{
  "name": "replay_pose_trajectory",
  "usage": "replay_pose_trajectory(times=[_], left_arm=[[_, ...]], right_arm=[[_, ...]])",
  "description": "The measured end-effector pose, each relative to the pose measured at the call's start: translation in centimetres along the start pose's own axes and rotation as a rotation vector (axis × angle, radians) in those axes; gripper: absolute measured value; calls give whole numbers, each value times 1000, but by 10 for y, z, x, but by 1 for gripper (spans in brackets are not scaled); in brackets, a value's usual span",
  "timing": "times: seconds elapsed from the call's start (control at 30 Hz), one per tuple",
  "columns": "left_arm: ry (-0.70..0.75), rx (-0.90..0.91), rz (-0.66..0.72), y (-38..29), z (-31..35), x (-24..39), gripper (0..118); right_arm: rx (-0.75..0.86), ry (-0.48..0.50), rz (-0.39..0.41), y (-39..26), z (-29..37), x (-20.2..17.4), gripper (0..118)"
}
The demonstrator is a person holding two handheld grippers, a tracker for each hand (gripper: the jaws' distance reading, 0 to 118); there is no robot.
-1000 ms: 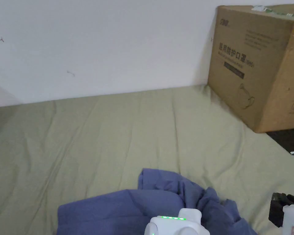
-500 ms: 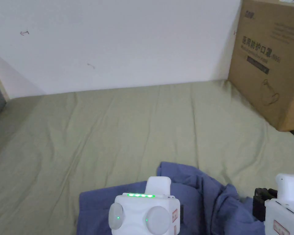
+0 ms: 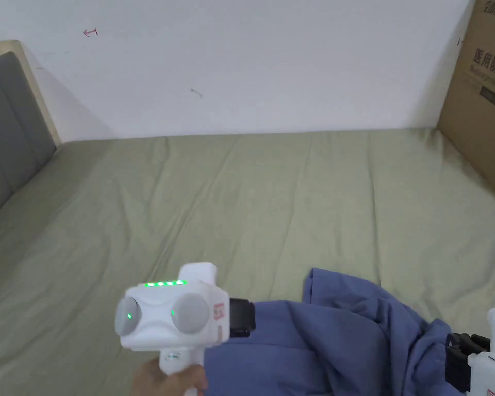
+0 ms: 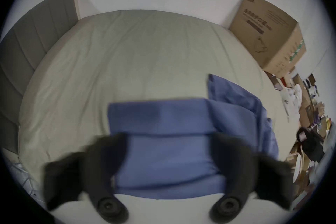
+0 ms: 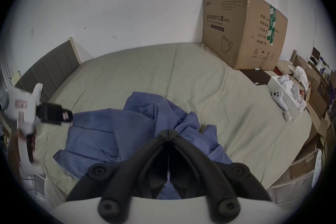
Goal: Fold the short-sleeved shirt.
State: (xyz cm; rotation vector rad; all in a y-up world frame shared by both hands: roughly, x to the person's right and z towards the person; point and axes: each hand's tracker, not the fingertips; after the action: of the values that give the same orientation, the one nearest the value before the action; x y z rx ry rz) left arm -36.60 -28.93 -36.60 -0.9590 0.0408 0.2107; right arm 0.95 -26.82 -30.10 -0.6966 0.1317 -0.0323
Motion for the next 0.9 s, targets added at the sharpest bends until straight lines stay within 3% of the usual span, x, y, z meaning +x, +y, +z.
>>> replay_pose_trajectory(times=[0.03, 0.13, 0.23, 0.3, 0.37, 0.4, 0.5, 0.53, 0.73, 0.83, 0.87, 0.9], left_arm=[[50, -11, 1, 10, -10, -13, 116], [158, -29, 50, 34, -46, -43, 110], [147, -158, 123, 39, -98, -68, 103], [171, -235, 94, 33, -130, -71, 90], [169, -212, 63, 25, -142, -69, 91], [189, -199, 64, 25, -133, -62, 84], [232, -117, 44, 23, -120, -53, 38], [261, -116, 29, 22, -114, -50, 13], [193, -71, 78, 24, -83, -52, 11], [177, -34, 34, 27, -59, -48, 11], [175, -20, 19, 27, -54, -47, 11], [177, -14, 14, 28, -48, -46, 11]], right_arm=[[-7, -2, -2, 0, -4, 2, 0], [-35, -11, -7, -3, -16, 5, 0], [-70, -24, -9, -7, -31, 9, 0], [-89, -32, -17, -9, -38, 13, 0], [-106, -37, -24, -13, -43, 18, 0], [-112, -41, -26, -13, -45, 20, 0], [-125, -47, -31, -14, -49, 19, 0], [-128, -43, -32, -14, -49, 20, 0], [-148, 79, -118, 20, -65, 40, 0], [-192, 128, -53, 58, -97, 48, 1], [-253, 150, -21, 71, -115, 48, 6], [-313, 150, 26, 80, -135, 47, 23]])
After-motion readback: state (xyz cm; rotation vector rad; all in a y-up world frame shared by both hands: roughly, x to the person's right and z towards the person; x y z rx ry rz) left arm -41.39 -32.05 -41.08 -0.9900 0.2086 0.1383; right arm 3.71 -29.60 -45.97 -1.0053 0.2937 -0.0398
